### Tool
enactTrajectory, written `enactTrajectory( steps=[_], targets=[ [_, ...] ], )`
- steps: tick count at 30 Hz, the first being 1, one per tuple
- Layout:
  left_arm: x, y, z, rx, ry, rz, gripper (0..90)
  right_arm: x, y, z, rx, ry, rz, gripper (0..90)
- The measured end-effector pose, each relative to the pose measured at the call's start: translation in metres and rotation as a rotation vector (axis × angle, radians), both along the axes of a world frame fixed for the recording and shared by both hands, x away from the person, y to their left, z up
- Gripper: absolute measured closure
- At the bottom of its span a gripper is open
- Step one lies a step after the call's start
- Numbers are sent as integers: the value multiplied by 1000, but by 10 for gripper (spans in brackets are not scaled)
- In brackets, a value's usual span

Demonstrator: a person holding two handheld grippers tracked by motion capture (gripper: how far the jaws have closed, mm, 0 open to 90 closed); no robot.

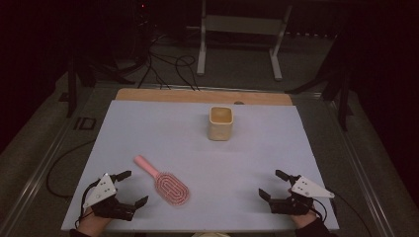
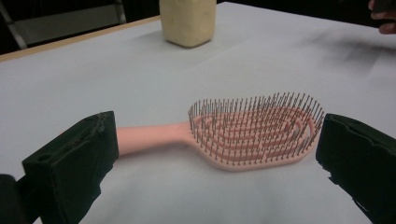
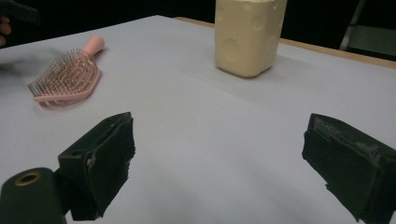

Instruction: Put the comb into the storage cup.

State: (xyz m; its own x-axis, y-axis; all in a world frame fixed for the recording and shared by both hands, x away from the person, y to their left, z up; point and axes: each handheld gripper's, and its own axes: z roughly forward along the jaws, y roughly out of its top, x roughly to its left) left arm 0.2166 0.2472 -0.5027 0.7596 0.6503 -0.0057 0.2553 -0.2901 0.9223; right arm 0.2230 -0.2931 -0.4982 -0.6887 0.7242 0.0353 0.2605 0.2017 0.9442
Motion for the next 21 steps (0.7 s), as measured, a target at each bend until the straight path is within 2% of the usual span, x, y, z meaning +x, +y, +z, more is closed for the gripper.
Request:
enactTrajectory(
  steps=[8,14,21],
  targets=[
    [1,-1,0,3,-2,11,1,1,1,-1,-3,-2,8,87],
    [1,-3,0,33,-7,-6,1,1,3,0,4,-21,17,88],
    [-3,-4,6,13,-17,-17,1,-1,5,2,2,-32,23,88]
  ],
)
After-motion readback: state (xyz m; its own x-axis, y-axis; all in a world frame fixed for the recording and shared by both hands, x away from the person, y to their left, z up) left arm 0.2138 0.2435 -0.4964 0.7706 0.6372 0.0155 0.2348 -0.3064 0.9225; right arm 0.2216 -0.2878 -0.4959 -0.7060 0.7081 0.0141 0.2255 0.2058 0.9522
